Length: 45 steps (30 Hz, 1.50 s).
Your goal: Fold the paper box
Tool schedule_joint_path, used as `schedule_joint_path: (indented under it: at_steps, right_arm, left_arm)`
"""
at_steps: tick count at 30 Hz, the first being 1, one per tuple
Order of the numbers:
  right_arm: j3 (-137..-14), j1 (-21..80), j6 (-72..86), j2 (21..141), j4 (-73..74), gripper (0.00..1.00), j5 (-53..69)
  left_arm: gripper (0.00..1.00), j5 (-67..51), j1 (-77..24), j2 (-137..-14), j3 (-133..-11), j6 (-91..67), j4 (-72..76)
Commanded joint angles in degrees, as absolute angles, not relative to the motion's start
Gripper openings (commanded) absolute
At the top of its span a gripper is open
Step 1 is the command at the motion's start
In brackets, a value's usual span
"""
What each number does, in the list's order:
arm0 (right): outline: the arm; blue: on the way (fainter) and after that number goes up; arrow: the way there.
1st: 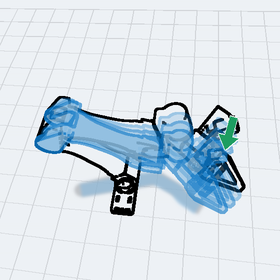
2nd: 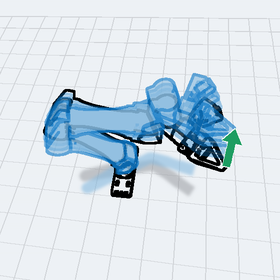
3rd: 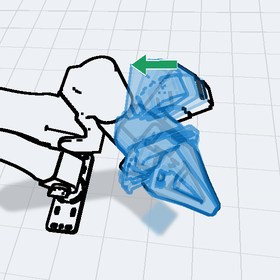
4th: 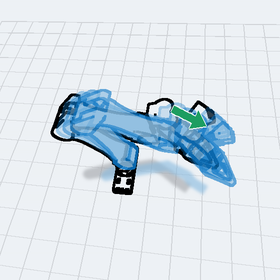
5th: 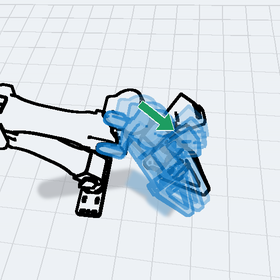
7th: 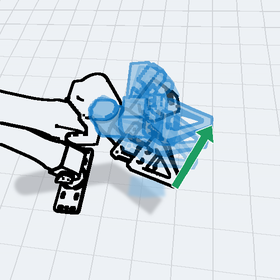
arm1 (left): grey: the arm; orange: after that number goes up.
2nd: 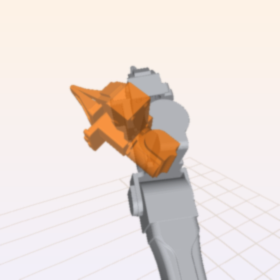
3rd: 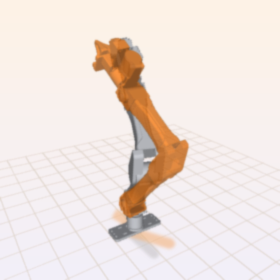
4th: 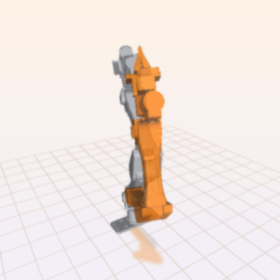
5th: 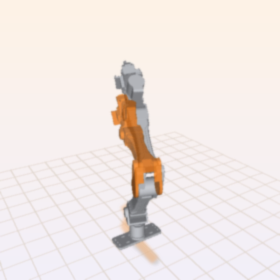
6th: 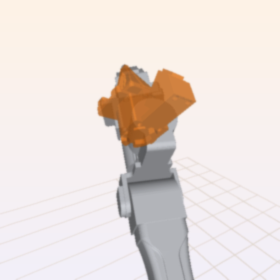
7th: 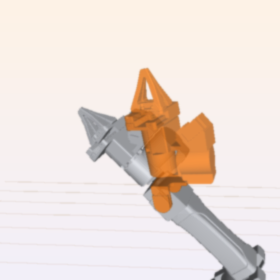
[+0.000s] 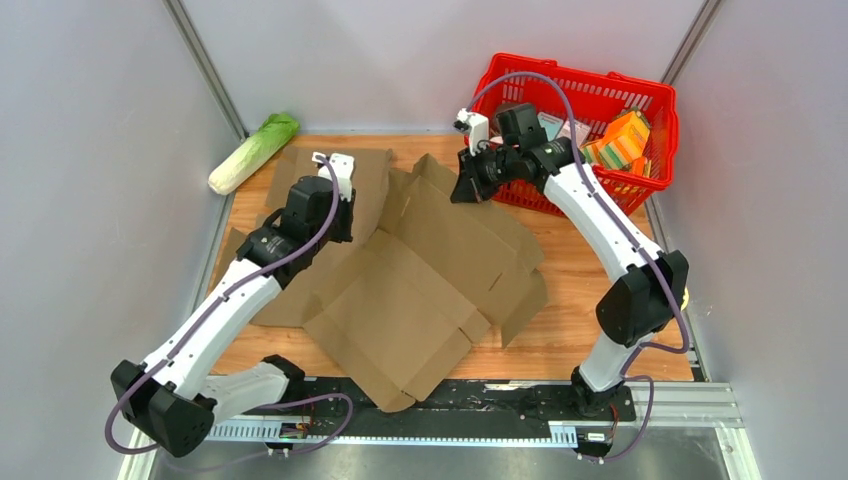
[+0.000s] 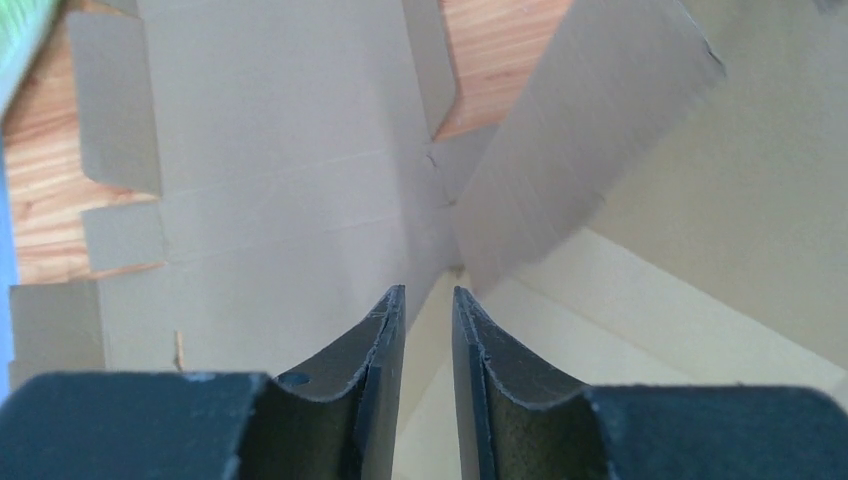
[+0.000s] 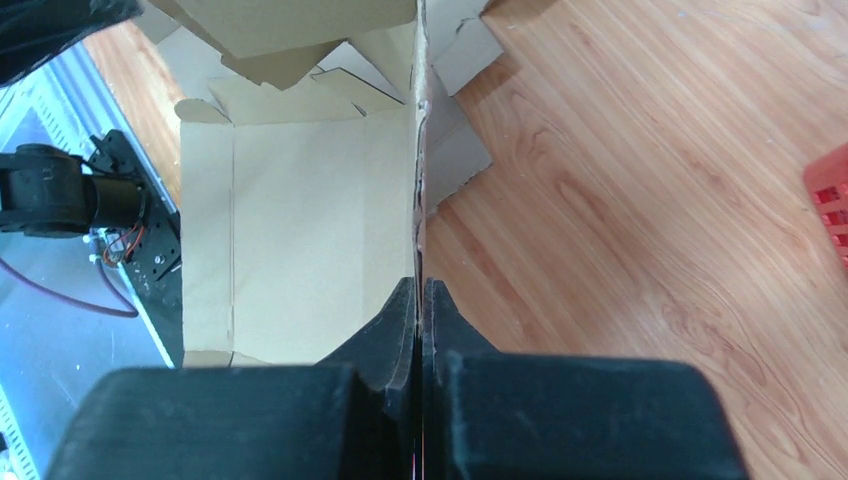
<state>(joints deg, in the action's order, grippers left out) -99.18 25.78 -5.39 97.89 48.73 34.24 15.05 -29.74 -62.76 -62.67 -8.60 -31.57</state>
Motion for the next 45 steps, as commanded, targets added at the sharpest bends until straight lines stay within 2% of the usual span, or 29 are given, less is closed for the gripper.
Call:
schedule_joint_path:
  at_steps: [1,5,7,10,12,19,22,26,36,41,45]
  right_arm:
    - [-104.23,25.58,-3.96,99.4,50.88,0.0,31.2]
    - [-107.13,25.58,-3.25,101.33,52.82,0.0,30.42]
    - [-109.59,25.58,-2.55,102.91,54.31,0.0,29.45]
    - [-112.14,25.66,-1.5,104.32,55.37,0.0,29.53]
    - [-112.24,25.75,-0.88,104.41,54.67,0.0,30.49]
    - [-111.0,25.66,-0.53,103.62,54.23,0.0,30.41]
    - [-110.74,25.66,-0.44,103.27,53.44,0.0,31.72]
    - [-110.92,25.66,-0.35,103.8,53.09,0.0,33.74]
    - [-107.31,25.58,-0.97,102.83,51.24,0.0,36.21]
    - [-108.54,25.75,-1.23,103.09,51.41,0.0,35.6]
    - [-108.9,25.75,-0.88,102.92,50.63,0.0,35.95]
  left_arm:
    - [0.32,8.55,-29.62,-58.02,-61.8,-13.79,-33.76]
    - [0.21,-9.08,-29.71,-52.74,-55.38,-16.43,-25.95]
    - [0.17,-11.07,-29.79,-53.08,-53.27,-19.76,-23.03]
    - [0.17,-14.41,-30.06,-56.24,-52.03,-21.62,-19.17]
    - [0.17,-12.75,-30.94,-60.28,-52.9,-22.23,-17.24]
    - [0.06,-5.55,-31.03,-73.2,-57.91,-26.97,-9.67]
    - [0.02,-0.19,-30.94,-77.33,-59.94,-28.21,-8.09]
    - [0.0,14.03,-30.68,-80.32,-61.35,-27.95,-10.89]
    - [0.0,21.88,-28.3,-85.08,-64.51,-22.68,-14.85]
    - [0.0,20.93,-28.3,-88.23,-66.97,-22.05,-17.83]
    - [0.0,17.67,-28.3,-90.08,-64.08,-22.94,-14.77]
